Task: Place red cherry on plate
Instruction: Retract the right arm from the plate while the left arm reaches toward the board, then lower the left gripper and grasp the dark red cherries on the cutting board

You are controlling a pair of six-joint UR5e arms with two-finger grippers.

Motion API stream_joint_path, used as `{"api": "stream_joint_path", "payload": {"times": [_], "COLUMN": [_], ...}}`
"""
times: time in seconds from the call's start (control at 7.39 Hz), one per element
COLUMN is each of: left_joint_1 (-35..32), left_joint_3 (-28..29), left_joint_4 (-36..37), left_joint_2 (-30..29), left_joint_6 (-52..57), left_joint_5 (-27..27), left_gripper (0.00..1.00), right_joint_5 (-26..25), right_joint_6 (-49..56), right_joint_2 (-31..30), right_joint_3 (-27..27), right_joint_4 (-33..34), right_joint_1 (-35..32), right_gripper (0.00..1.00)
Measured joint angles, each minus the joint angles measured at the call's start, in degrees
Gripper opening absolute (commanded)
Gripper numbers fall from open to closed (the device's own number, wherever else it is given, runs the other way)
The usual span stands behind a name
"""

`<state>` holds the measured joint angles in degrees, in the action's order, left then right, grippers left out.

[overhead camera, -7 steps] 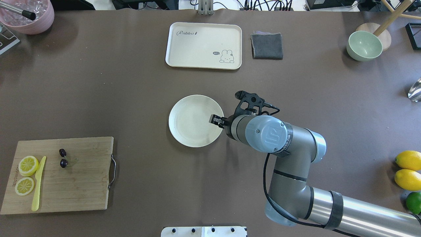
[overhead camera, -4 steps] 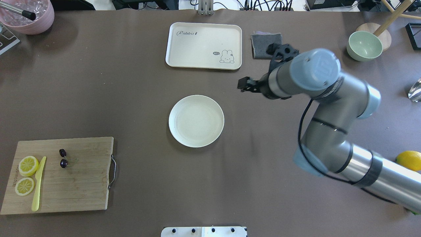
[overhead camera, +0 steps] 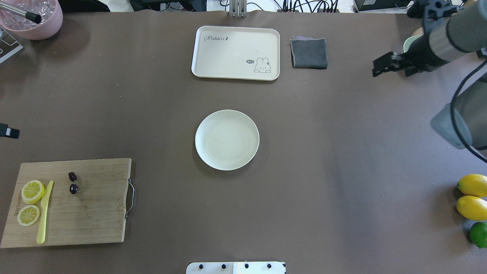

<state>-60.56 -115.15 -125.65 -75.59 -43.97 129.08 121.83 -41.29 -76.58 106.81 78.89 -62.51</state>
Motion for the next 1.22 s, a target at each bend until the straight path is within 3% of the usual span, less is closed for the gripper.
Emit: {"api": "stream_joint_path", "payload": {"times": [0.27,0.54,0.81,1.22], "left_joint_1": [10.2,14.0,15.1,20.0], "left_joint_3": [0.6,3.8,6.5,6.9], "left_joint_4": [-5.4,-6.7,-6.9,-7.7], "left_joint_2": [2.1,0.2,-2.8,-3.7], "left_joint_6": [-5.1,-7.5,-11.1,-24.7], "left_joint_5": [-8.0,-11.0,-11.6,-15.7], "left_gripper": [0.84,0.70,0.70,0.71], "right_joint_5": [4.2,7.6,8.6,8.5], "right_joint_6": [14.6,25.7,30.4,31.1], "right_joint_2": [-5.7,-8.2,-9.1,-9.6], "right_joint_3": [-0.6,-1.9,-2.3,-2.3], "right_joint_4": [0.2,2.5,4.1,4.4], "right_joint_1": [-8.4,-15.0,-17.8,-18.3], "right_gripper": [1.00,1.00,1.00,1.00]}}
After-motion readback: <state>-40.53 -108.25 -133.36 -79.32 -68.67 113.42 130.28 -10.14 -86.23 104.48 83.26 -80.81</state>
